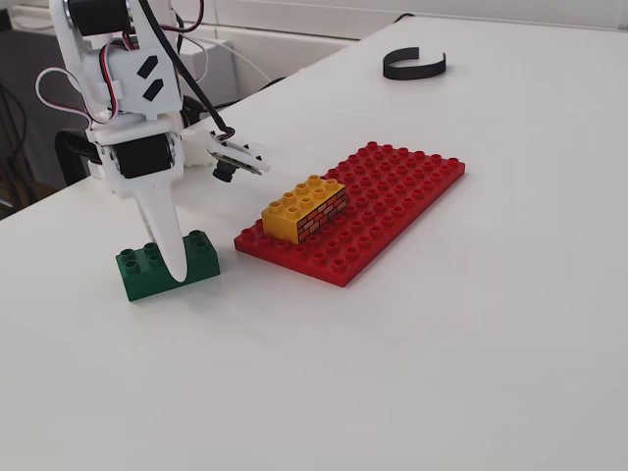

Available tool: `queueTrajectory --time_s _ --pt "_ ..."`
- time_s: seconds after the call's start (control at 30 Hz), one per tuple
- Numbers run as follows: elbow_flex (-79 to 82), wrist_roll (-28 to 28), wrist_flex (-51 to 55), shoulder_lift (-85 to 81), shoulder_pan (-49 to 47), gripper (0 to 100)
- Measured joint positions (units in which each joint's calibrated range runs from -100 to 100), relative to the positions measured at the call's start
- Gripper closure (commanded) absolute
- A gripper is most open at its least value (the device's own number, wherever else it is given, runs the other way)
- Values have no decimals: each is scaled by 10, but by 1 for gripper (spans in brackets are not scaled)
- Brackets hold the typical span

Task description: Grab the loose lego brick and stack it on top of the fixed one.

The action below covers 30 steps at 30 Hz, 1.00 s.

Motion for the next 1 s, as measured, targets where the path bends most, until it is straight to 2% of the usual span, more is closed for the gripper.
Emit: queueTrajectory --time_s 0.17,0.23,0.3,0.43,0.6,0.83,1.0 --pt "-8 -1 -2 28 -1 61" --pt "-11 -2 2 33 -1 64" --pt "-20 -1 9 48 0 73" --pt "-24 1 12 64 1 100" --pt "-31 0 12 70 1 91" --pt "-45 2 27 74 2 90" --pt "-124 1 130 87 2 89"
